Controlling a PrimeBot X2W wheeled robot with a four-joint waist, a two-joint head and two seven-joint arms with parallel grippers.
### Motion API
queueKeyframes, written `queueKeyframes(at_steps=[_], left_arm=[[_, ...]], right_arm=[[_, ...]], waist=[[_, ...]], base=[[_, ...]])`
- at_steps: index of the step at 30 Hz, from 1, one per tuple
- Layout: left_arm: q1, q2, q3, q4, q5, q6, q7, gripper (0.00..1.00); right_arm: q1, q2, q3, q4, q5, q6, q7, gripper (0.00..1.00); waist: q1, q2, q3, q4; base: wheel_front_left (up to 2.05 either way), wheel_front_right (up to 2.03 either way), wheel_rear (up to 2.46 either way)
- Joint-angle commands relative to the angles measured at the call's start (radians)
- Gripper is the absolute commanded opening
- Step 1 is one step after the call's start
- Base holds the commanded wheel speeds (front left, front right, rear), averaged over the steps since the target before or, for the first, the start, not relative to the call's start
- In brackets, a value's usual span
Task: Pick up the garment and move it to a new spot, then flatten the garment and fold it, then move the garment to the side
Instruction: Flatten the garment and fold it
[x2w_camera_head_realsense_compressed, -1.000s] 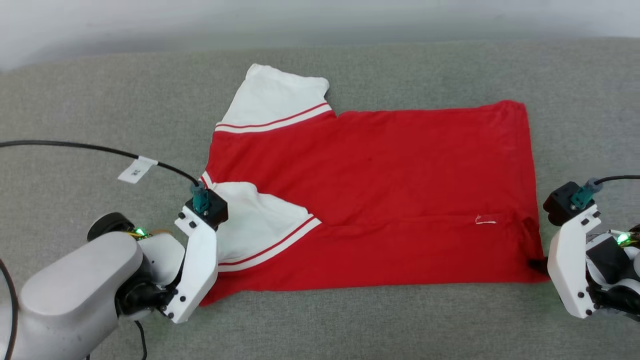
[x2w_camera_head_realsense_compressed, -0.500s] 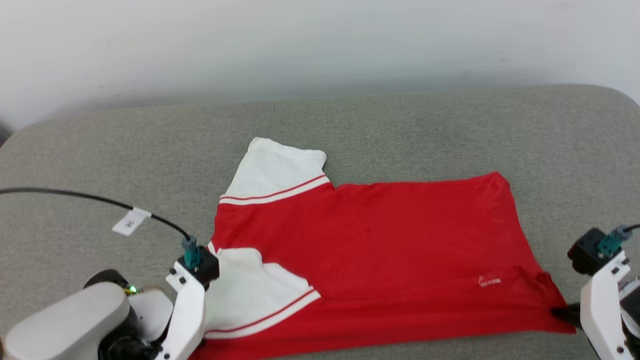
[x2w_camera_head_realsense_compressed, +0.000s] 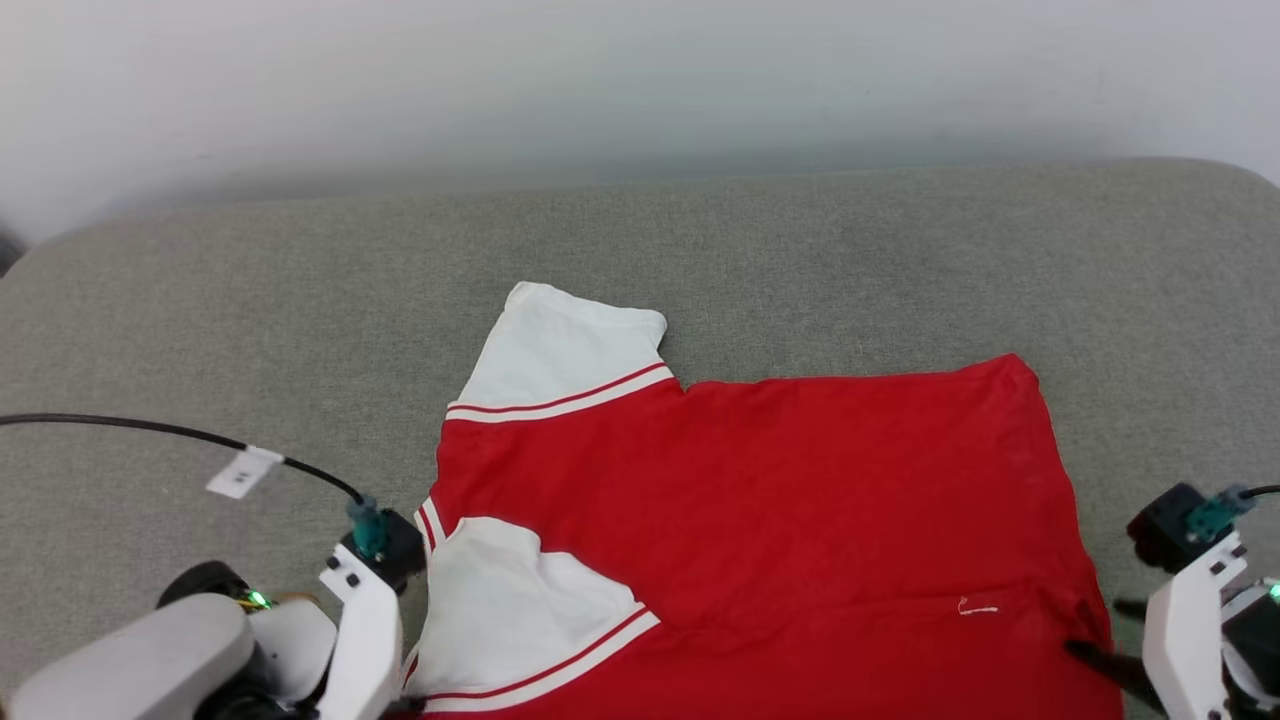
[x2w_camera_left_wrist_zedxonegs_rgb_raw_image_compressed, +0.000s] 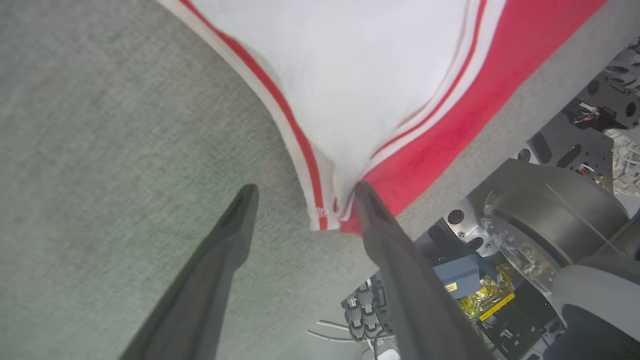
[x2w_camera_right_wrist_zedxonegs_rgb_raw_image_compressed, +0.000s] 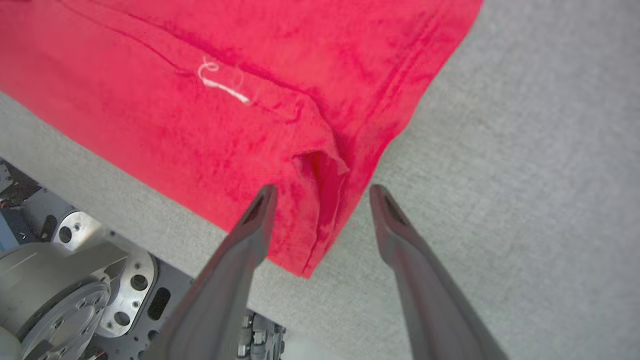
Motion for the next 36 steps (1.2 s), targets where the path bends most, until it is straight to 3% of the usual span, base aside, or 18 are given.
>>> queueKeyframes(at_steps=[1, 6, 10, 15, 19, 23, 27, 31, 36], left_arm=[[-0.011, 0.012, 0.009, -0.003, 0.003, -0.001, -0.008, 1.0], [-0.039, 0.073, 0.056, -0.038, -0.006, 0.012, -0.043, 1.0], [-0.081, 0.102, 0.114, -0.043, 0.043, 0.04, -0.142, 1.0], [-0.146, 0.078, 0.157, 0.021, 0.155, 0.085, -0.278, 1.0], [-0.21, 0.044, 0.18, 0.086, 0.2, 0.097, -0.324, 1.0], [-0.286, 0.013, 0.203, 0.139, 0.214, 0.1, -0.315, 1.0], [-0.379, -0.018, 0.219, 0.185, 0.216, 0.089, -0.275, 1.0], [-0.478, -0.041, 0.233, 0.227, 0.209, 0.076, -0.193, 1.0], [-0.587, -0.073, 0.233, 0.262, 0.163, 0.049, -0.022, 1.0]], right_arm=[[0.0, -0.004, -0.014, 0.0, -0.015, -0.001, -0.021, 1.0], [-0.023, -0.003, -0.112, -0.001, -0.123, -0.001, -0.179, 1.0], [-0.011, 0.067, -0.259, 0.011, -0.236, -0.001, -0.357, 1.0], [0.041, 0.202, -0.481, -0.015, -0.397, -0.001, -0.525, 1.0], [0.115, 0.351, -0.659, -0.096, -0.511, -0.001, -0.603, 1.0], [0.191, 0.503, -0.783, -0.209, -0.615, -0.001, -0.65, 1.0], [0.253, 0.631, -0.84, -0.301, -0.666, -0.001, -0.68, 1.0], [0.293, 0.699, -0.841, -0.342, -0.684, -0.001, -0.692, 1.0], [0.295, 0.729, -0.82, -0.346, -0.7, -0.001, -0.71, 1.0]], waist=[[0.0, -0.0001, -0.006, 0.002], [0.0, -0.0001, -0.031, -0.005], [0.0, -0.0001, -0.037, -0.021], [0.0, -0.0001, -0.027, -0.047], [0.0, -0.0001, -0.001, -0.069], [0.0, -0.0001, 0.049, -0.097], [0.0, -0.0001, 0.114, -0.123], [0.0, -0.0001, 0.192, -0.148], [0.0, -0.0001, 0.285, -0.182]], base=[[0.0, 0.0, 0.0], [0.0, 0.0, 0.0], [0.0, 0.0, 0.0], [0.0, 0.0, 0.0], [0.0, 0.0, 0.0], [0.0, 0.0, 0.0], [0.0, 0.0, 0.0], [0.0, 0.0, 0.0], [0.0, 0.0, 0.0]])
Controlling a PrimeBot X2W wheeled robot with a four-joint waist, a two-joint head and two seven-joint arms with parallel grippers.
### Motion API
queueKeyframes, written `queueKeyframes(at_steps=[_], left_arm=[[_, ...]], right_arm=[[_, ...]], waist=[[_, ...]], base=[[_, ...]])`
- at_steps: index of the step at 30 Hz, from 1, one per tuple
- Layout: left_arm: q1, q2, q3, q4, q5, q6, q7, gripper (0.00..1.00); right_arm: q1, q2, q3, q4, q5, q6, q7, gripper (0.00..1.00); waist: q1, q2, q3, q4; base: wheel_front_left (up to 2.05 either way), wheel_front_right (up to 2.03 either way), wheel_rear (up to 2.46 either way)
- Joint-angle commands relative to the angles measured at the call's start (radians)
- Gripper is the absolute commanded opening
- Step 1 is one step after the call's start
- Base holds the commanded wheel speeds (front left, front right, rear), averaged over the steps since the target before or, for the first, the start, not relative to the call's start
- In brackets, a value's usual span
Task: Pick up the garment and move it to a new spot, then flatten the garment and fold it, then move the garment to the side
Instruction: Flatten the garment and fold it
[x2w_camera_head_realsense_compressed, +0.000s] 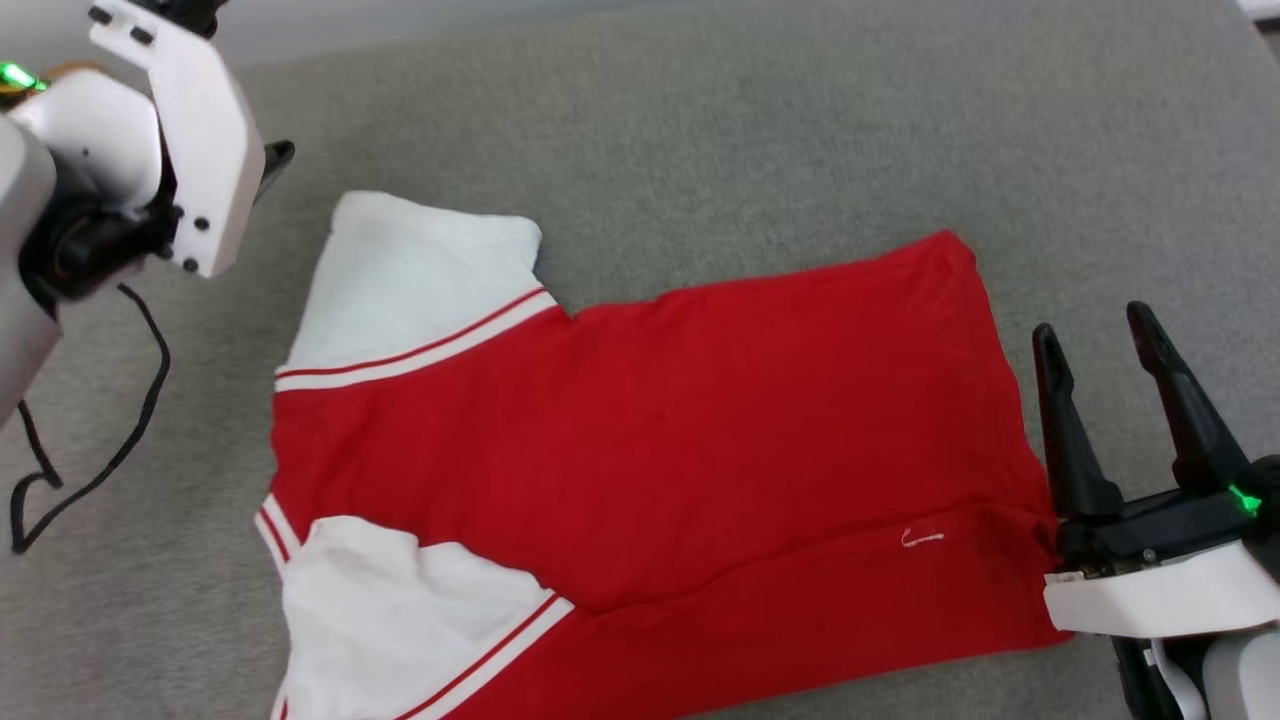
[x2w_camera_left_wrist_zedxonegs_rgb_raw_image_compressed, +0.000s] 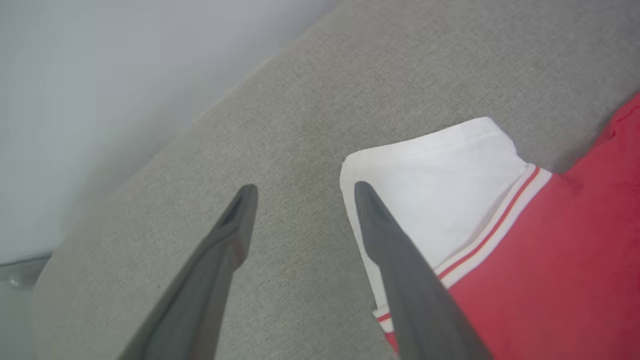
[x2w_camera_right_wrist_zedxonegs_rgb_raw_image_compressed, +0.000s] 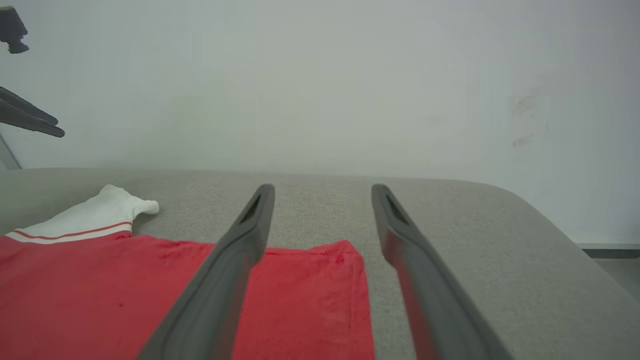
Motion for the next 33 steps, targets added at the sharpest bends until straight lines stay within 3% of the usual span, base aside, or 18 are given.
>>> queueKeyframes(at_steps=[1, 11, 20, 21, 22, 33], left_arm=[[-0.028, -0.012, -0.002, 0.003, -0.013, -0.009, 0.045, 1.0], [-0.183, -0.019, -0.088, 0.003, -0.013, -0.039, 0.393, 1.0], [-0.142, -0.005, -0.158, 0.01, -0.006, -0.053, 0.453, 1.0], [-0.135, -0.004, -0.165, 0.01, -0.005, -0.055, 0.453, 0.41], [-0.129, -0.002, -0.173, 0.009, -0.005, -0.057, 0.457, 0.0], [-0.12, -0.014, -0.161, -0.025, -0.036, -0.065, 0.331, 0.0]], right_arm=[[-0.003, 0.004, 0.005, 0.004, -0.006, -0.001, -0.009, 1.0], [-0.099, 0.02, 0.065, 0.049, -0.031, -0.001, -0.044, 1.0], [-0.145, 0.028, 0.105, 0.107, -0.031, -0.001, -0.055, 1.0], [-0.148, 0.028, 0.107, 0.112, -0.032, -0.001, -0.055, 1.0], [-0.148, 0.027, 0.107, 0.119, -0.032, -0.001, -0.056, 1.0], [-0.168, -0.032, 0.037, 0.113, -0.045, -0.001, -0.056, 1.0]], waist=[[-0.0001, -0.0001, 0.069, -0.038], [-0.0001, -0.0001, 0.209, -0.091], [-0.0001, -0.0001, 0.262, -0.114], [-0.0001, -0.0001, 0.261, -0.113], [-0.0001, -0.0001, 0.258, -0.111], [-0.0001, -0.0001, 0.117, -0.057]], base=[[0.0, 0.0, 0.0], [0.0, 0.0, 0.0], [0.0, 0.0, 0.0], [0.0, 0.0, 0.0], [0.0, 0.0, 0.0], [0.0, 0.0, 0.0]])
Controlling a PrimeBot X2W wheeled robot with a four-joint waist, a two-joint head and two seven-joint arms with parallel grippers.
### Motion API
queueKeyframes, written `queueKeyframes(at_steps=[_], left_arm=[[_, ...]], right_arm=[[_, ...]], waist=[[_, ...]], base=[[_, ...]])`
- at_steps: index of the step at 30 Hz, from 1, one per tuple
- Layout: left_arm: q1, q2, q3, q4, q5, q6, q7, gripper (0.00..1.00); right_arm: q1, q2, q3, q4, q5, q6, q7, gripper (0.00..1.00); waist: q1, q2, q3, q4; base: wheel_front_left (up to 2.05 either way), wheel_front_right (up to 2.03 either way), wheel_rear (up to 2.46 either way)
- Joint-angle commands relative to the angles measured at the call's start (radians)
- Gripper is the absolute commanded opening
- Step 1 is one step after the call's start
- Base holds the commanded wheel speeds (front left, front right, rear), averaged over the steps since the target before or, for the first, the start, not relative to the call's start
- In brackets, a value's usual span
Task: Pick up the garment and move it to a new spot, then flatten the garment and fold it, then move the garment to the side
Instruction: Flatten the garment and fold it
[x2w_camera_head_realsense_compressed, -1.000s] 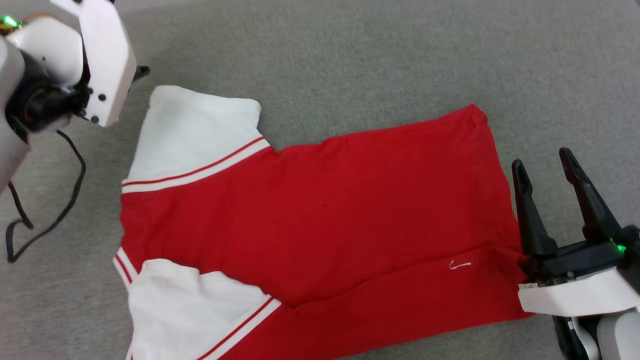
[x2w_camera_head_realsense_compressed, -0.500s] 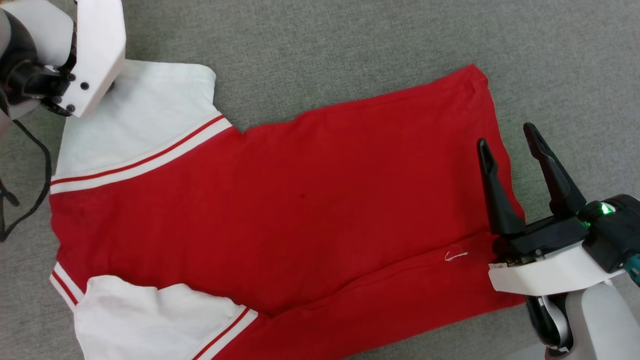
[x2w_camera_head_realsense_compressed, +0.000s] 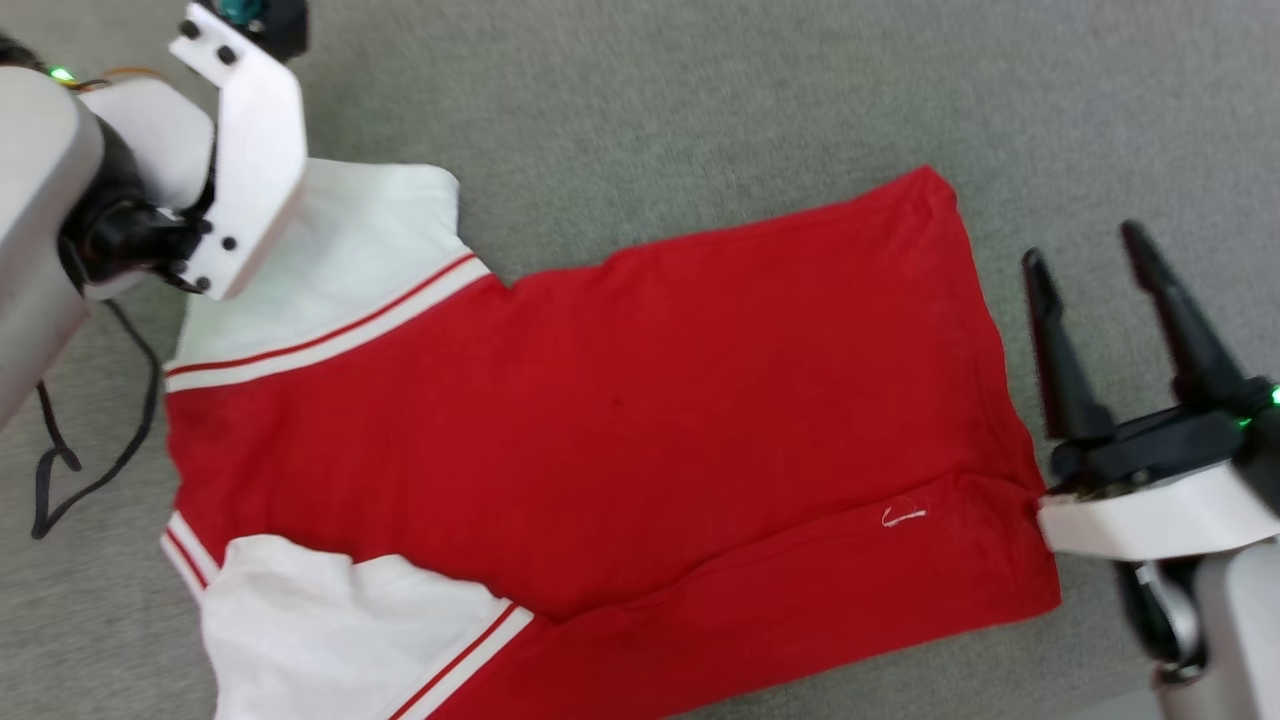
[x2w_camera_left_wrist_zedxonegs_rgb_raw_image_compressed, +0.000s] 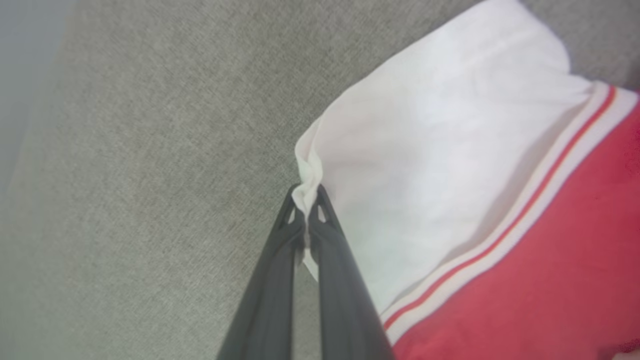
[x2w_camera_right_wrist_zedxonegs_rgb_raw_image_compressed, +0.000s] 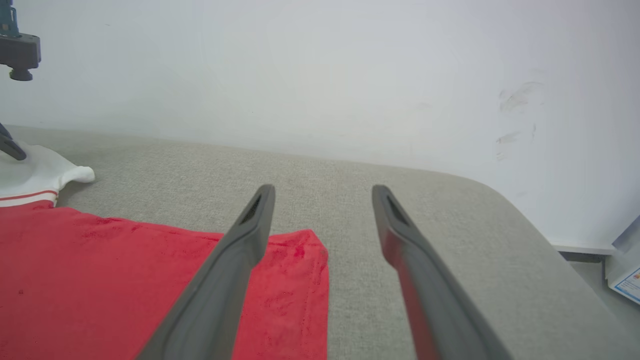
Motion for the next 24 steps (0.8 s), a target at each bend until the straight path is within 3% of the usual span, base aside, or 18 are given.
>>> queueKeyframes(at_steps=[1, 7, 9, 15, 24], left_arm=[[0.013, -0.003, 0.001, -0.015, -0.005, -0.002, -0.031, 0.0], [0.031, -0.003, -0.028, -0.09, -0.011, -0.004, -0.101, 0.0], [0.036, 0.005, -0.042, -0.126, -0.015, -0.004, -0.125, 0.0], [0.045, 0.011, -0.075, -0.213, -0.004, -0.004, -0.195, 0.0], [0.017, -0.009, -0.096, -0.261, 0.019, -0.004, -0.257, 0.0]], right_arm=[[-0.022, -0.029, -0.011, -0.009, -0.007, -0.001, -0.003, 1.0], [-0.088, -0.125, -0.04, -0.037, -0.005, -0.001, 0.051, 1.0], [-0.114, -0.173, -0.033, -0.049, -0.005, -0.001, 0.116, 1.0], [-0.206, -0.363, 0.057, -0.044, 0.107, -0.001, 0.469, 1.0], [-0.409, -0.61, 0.312, 0.036, 0.409, -0.001, 1.01, 1.0]], waist=[[-0.0001, 0.0, -0.057, 0.03], [-0.0001, 0.0, -0.117, 0.07], [-0.0001, 0.0, -0.133, 0.086], [-0.0001, 0.0, -0.148, 0.137], [-0.0001, 0.0, -0.095, 0.2]], base=[[0.0, 0.0, 0.0], [0.0, 0.0, 0.0], [0.0, 0.0, 0.0], [0.0, 0.0, 0.0], [0.0, 0.0, 0.0]])
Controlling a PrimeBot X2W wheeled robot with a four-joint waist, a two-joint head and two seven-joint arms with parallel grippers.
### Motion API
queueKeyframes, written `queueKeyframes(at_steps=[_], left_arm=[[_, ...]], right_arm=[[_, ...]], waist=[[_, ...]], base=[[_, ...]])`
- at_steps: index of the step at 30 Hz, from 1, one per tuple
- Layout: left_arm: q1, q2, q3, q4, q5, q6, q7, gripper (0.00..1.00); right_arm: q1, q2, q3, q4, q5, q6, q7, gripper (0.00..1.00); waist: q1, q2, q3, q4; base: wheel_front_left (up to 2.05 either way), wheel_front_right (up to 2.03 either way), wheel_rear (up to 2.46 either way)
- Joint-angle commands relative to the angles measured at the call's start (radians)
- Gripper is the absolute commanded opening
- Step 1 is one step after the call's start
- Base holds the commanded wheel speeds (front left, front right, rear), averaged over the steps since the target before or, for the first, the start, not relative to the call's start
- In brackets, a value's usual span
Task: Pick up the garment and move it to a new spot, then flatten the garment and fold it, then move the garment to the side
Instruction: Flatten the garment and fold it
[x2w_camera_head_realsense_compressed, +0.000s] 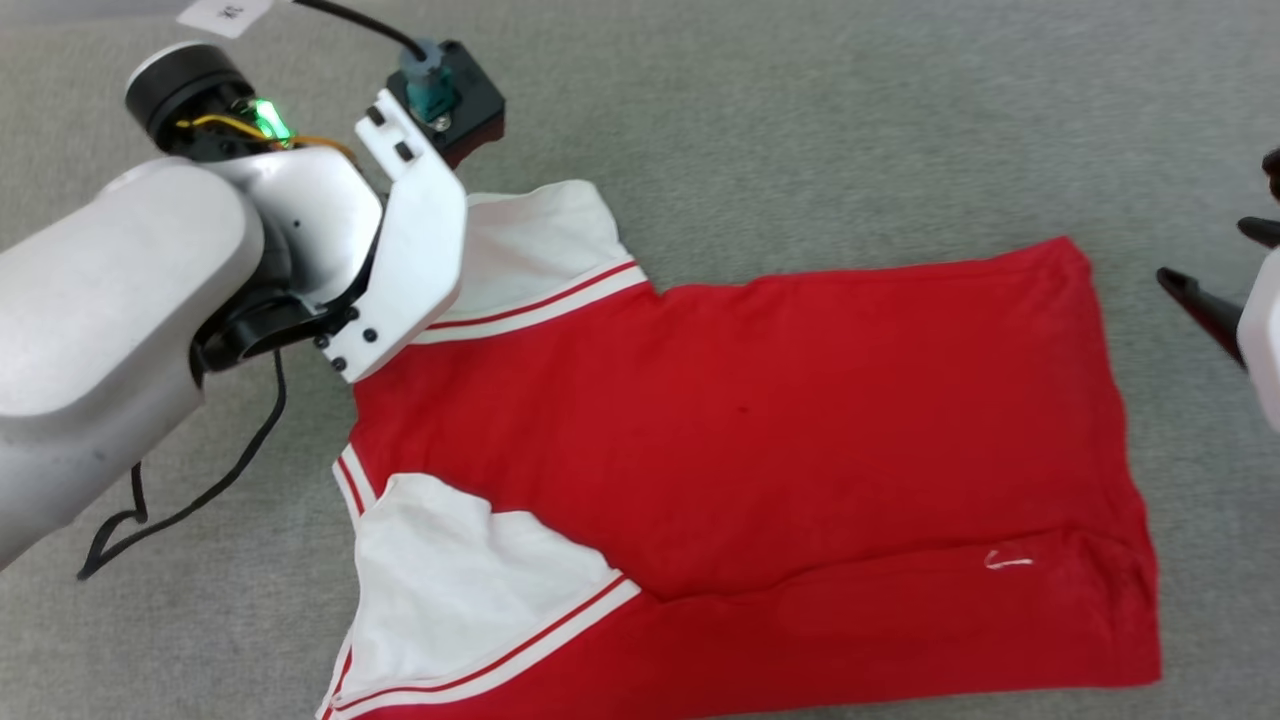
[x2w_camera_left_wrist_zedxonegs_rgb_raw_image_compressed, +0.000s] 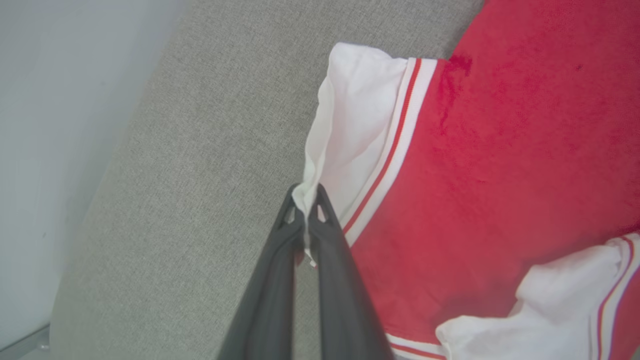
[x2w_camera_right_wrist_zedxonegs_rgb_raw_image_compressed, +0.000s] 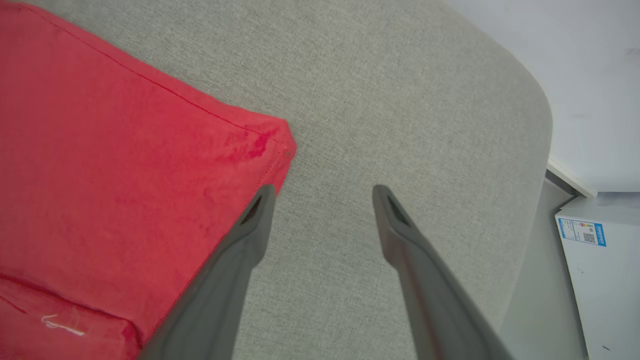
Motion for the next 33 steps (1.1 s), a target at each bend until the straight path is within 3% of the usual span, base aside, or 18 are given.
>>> queueKeyframes(at_steps=[1, 9, 15, 22, 23, 24, 33], left_arm=[[-0.014, -0.006, -0.001, -0.001, 0.007, 0.0, -0.007, 0.0], [-0.058, -0.04, -0.021, 0.001, 0.014, 0.0, -0.039, 0.0], [-0.092, -0.049, -0.029, 0.003, 0.018, 0.0, -0.063, 0.0], [-0.098, -0.048, -0.033, 0.02, 0.012, 0.0, -0.085, 0.0], [-0.094, -0.048, -0.033, 0.025, 0.01, 0.0, -0.089, 0.0], [-0.087, -0.047, -0.033, 0.031, 0.005, 0.0, -0.094, 0.0], [-0.016, -0.053, -0.035, 0.075, -0.01, 0.0, -0.154, 0.0]], right_arm=[[-0.038, -0.011, 0.015, 0.003, 0.017, -0.001, 0.025, 1.0], [-0.172, -0.017, 0.118, 0.111, 0.159, -0.001, 0.236, 1.0], [-0.207, 0.024, 0.153, 0.212, 0.182, -0.001, 0.246, 1.0], [-0.124, 0.082, 0.248, 0.273, 0.234, 0.001, 0.205, 1.0], [-0.122, 0.086, 0.255, 0.272, 0.242, 0.001, 0.192, 0.97], [-0.121, 0.087, 0.262, 0.271, 0.248, 0.001, 0.181, 0.0], [-0.152, 0.043, 0.282, 0.255, 0.257, 0.001, 0.025, 0.0]], waist=[[0.0, -0.0001, 0.024, 0.021], [0.0, -0.0001, 0.098, 0.075], [0.0, -0.0001, 0.145, 0.101], [0.0, -0.0001, 0.161, 0.104], [0.0, -0.0001, 0.157, 0.102], [0.0, -0.0001, 0.152, 0.099], [0.0, -0.0001, 0.027, 0.078]], base=[[0.0, 0.0, 0.0], [0.0, 0.0, 0.0], [0.0, 0.0, 0.0], [0.0, 0.0, 0.0], [0.0, 0.0, 0.0], [0.0, 0.0, 0.0], [0.0, 0.0, 0.0]])
